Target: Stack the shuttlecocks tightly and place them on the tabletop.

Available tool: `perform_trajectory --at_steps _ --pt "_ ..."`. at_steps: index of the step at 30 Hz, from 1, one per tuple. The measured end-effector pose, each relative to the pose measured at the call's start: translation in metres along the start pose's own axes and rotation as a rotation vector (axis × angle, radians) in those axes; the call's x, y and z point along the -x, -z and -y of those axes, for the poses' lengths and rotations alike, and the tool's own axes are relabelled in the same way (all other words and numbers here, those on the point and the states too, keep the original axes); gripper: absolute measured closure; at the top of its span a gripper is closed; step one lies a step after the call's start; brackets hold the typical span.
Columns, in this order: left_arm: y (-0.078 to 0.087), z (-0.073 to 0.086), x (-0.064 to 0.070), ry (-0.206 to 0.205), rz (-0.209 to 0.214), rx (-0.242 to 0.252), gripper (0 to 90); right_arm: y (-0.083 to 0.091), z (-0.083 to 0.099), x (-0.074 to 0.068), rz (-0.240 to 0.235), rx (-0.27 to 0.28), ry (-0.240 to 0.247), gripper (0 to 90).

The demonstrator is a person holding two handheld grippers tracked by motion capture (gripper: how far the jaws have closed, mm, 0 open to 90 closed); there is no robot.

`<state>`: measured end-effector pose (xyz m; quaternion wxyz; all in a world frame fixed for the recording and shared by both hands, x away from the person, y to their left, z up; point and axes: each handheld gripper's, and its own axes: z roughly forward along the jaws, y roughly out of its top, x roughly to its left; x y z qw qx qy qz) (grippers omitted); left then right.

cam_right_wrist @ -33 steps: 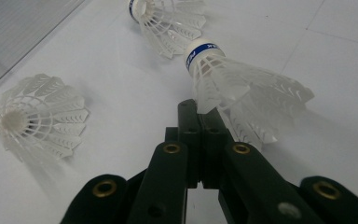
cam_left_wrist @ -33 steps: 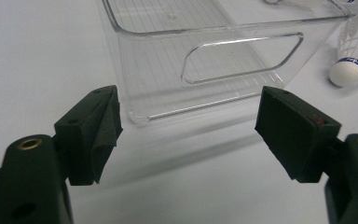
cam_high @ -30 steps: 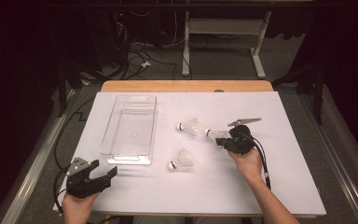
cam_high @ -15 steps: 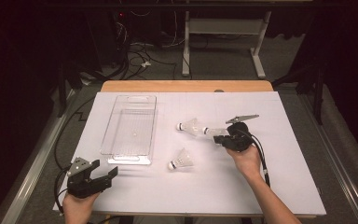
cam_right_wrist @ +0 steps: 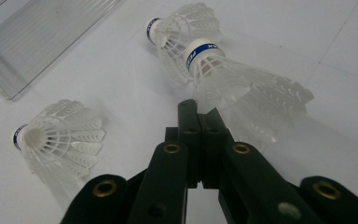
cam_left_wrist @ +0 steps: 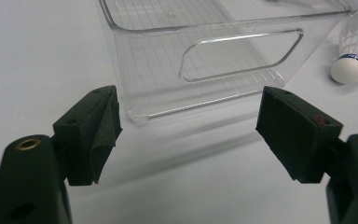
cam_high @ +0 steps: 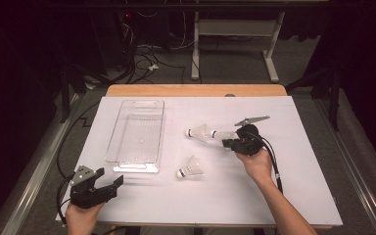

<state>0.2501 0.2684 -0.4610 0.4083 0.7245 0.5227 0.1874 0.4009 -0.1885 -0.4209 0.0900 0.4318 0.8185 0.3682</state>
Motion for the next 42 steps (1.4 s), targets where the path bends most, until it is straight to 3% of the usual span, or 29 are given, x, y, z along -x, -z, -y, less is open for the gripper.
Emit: perform_trajectory --at_steps 42 --pt "-0.001 0.0 0.001 -0.012 -0.01 -0.003 22.8 -0.014 -0.013 0.002 -0.03 -0.014 -0.007 90.0"
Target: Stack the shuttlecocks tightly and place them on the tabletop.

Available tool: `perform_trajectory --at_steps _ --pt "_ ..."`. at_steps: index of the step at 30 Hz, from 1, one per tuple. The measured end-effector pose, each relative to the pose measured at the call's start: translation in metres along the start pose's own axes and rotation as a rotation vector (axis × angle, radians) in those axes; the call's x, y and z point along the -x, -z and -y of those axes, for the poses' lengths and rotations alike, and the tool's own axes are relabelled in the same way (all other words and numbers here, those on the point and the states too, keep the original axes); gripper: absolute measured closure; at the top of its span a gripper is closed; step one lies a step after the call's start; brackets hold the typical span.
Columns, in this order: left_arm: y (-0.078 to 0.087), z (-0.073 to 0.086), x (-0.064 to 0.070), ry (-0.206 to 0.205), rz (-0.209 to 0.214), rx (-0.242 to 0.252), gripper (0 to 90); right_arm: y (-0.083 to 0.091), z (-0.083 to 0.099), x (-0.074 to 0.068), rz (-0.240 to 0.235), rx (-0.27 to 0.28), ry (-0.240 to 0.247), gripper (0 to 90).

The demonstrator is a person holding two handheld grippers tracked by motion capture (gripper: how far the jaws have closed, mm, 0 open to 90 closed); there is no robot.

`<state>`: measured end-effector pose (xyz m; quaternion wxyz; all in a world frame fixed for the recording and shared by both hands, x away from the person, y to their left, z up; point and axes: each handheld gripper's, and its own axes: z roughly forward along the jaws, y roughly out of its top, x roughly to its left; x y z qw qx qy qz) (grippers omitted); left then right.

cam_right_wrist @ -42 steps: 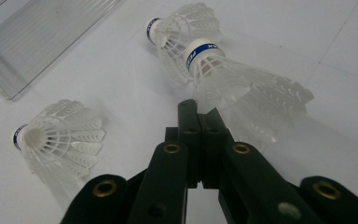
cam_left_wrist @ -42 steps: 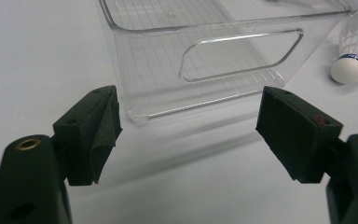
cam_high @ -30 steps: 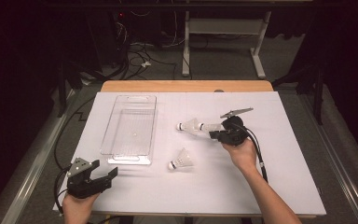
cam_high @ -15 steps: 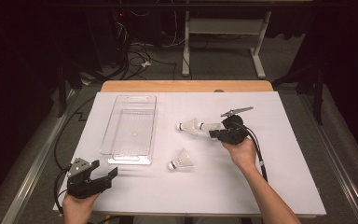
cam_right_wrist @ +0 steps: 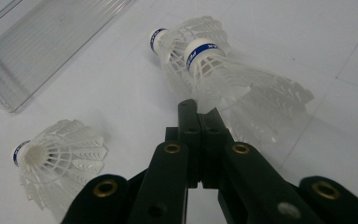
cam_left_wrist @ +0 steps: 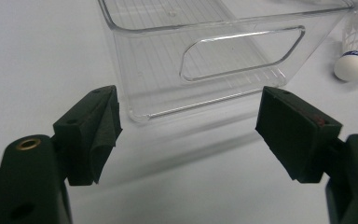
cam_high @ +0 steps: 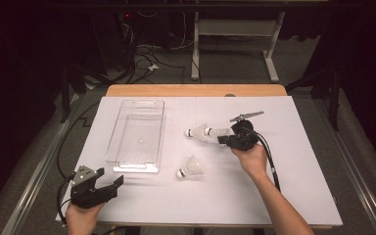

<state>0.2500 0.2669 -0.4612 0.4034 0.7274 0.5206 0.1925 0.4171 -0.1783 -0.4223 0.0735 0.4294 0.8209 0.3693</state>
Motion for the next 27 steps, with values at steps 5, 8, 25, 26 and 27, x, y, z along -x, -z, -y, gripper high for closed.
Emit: perform_trajectory --at_steps 5,8,25,26,27 --pt "0.0 0.0 -0.001 0.001 0.003 0.0 23.0 -0.001 -0.001 0.0 0.001 -0.005 0.001 90.0" --pt "0.001 0.0 -0.001 0.002 0.001 0.004 23.1 -0.001 -0.001 0.0 -0.001 -0.005 0.004 90.0" --pt "0.001 0.0 0.0 0.004 -0.002 0.004 22.8 -0.009 -0.003 0.002 0.001 -0.009 -0.006 90.0" --pt "0.001 0.0 0.0 0.003 -0.002 0.006 22.8 -0.01 -0.003 0.003 0.001 -0.011 -0.008 90.0" --pt "0.001 0.0 0.0 0.002 -0.002 0.005 22.8 -0.011 -0.004 0.003 0.001 -0.014 -0.009 90.0"
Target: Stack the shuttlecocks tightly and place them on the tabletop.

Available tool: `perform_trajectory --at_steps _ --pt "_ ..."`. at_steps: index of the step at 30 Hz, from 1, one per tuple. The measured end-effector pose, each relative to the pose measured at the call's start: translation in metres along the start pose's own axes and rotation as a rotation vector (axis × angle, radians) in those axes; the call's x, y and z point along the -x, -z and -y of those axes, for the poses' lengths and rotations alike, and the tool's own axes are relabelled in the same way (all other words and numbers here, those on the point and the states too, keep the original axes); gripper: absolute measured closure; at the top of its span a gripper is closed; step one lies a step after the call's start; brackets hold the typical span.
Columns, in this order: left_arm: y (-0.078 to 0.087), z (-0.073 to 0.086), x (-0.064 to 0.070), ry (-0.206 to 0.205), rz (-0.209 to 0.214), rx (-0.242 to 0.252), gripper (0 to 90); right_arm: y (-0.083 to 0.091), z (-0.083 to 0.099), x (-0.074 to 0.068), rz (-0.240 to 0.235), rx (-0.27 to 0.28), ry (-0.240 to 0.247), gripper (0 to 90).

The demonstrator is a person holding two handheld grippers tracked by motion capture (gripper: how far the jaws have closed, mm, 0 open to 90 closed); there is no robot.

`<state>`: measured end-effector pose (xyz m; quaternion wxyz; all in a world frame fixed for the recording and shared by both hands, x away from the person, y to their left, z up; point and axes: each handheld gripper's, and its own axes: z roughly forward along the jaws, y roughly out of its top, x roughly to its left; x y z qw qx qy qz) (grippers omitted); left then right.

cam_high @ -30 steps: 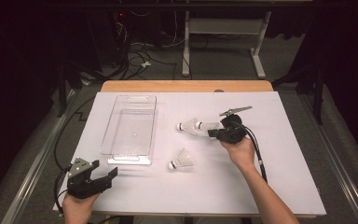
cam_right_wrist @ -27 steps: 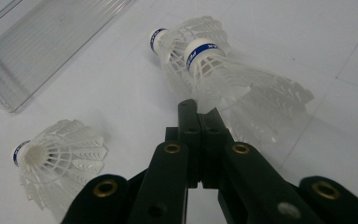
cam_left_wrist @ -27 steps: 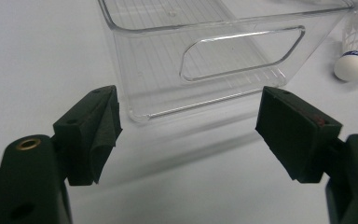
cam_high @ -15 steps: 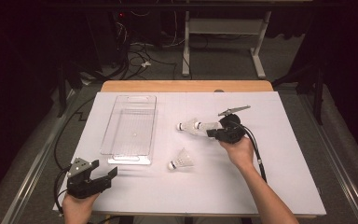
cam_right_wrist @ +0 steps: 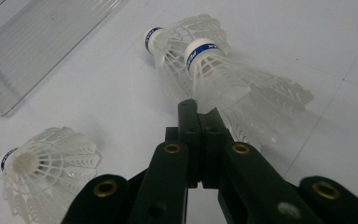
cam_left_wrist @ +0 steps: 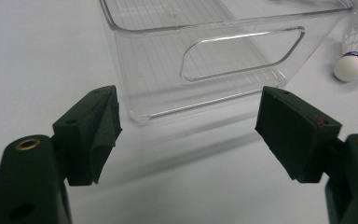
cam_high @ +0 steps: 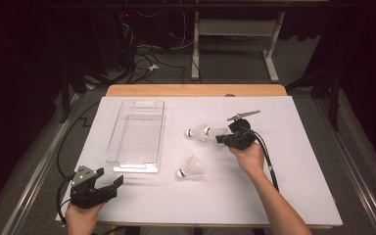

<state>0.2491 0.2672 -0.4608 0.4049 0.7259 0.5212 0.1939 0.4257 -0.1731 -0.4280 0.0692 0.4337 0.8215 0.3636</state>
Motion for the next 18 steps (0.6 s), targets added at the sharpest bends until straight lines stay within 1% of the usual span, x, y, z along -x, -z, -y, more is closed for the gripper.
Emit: perform_trajectory --at_steps 7,10,13,17,18 --pt "0.0 0.0 0.0 0.001 -0.001 0.002 22.9 -0.001 -0.006 -0.004 -0.004 -0.005 0.017 90.0" --pt "0.0 0.0 0.0 -0.001 -0.003 -0.006 22.8 -0.002 -0.008 -0.005 -0.001 -0.009 0.019 90.0" --pt "0.001 0.001 0.0 -0.001 0.003 0.004 23.3 -0.003 -0.01 -0.006 0.001 -0.02 0.019 90.0" --pt "0.0 0.0 0.0 -0.001 0.004 0.0 23.6 -0.006 -0.012 -0.008 0.0 -0.029 0.03 90.0" --pt "0.0 0.0 0.0 -0.004 0.003 -0.004 23.5 -0.006 -0.013 -0.008 0.0 -0.034 0.026 90.0"
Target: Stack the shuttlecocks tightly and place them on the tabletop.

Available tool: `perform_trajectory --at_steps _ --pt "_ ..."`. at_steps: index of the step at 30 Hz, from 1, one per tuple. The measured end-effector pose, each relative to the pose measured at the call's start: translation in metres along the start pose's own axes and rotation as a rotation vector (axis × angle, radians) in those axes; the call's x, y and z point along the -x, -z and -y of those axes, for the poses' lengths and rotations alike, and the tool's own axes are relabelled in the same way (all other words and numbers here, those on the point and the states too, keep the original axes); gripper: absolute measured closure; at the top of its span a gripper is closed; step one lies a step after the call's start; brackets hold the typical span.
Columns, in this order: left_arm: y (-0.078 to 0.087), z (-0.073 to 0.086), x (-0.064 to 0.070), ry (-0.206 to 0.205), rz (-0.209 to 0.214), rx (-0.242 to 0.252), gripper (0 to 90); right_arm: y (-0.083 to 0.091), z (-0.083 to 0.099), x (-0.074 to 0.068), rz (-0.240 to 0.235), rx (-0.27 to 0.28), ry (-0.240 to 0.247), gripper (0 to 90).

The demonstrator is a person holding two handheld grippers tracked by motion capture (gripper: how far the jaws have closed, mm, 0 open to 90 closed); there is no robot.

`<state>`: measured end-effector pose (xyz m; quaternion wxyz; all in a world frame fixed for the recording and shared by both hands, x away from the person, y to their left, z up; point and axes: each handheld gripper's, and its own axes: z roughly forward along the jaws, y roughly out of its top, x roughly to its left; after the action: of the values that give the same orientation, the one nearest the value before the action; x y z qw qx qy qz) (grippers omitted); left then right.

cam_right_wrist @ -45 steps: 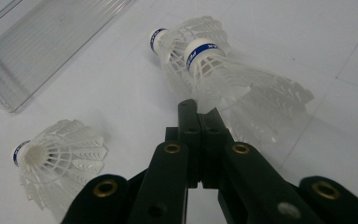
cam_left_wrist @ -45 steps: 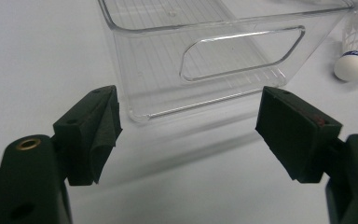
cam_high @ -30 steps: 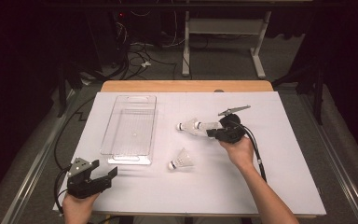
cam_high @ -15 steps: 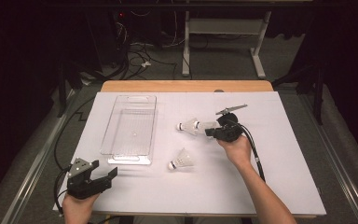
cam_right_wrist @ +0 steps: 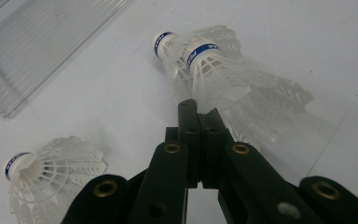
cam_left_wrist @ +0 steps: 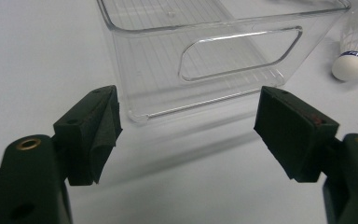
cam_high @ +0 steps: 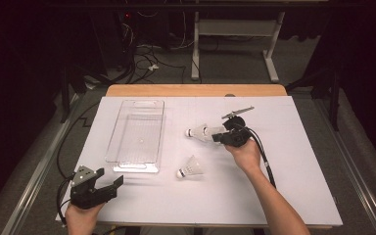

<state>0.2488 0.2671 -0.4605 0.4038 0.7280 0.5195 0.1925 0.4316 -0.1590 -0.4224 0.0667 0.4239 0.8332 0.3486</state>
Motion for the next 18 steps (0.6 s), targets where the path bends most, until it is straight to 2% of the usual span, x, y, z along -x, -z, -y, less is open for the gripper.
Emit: perform_trajectory --at_steps 7,18 --pt "-0.0004 0.0 0.0001 0.0 0.005 -0.002 23.6 -0.0021 -0.0034 -0.001 0.002 -0.007 0.014 90.0" --pt "-0.0003 0.0001 0.0001 -0.003 0.007 -0.003 23.6 -0.0039 -0.0047 -0.0005 -0.003 -0.014 0.011 90.0"
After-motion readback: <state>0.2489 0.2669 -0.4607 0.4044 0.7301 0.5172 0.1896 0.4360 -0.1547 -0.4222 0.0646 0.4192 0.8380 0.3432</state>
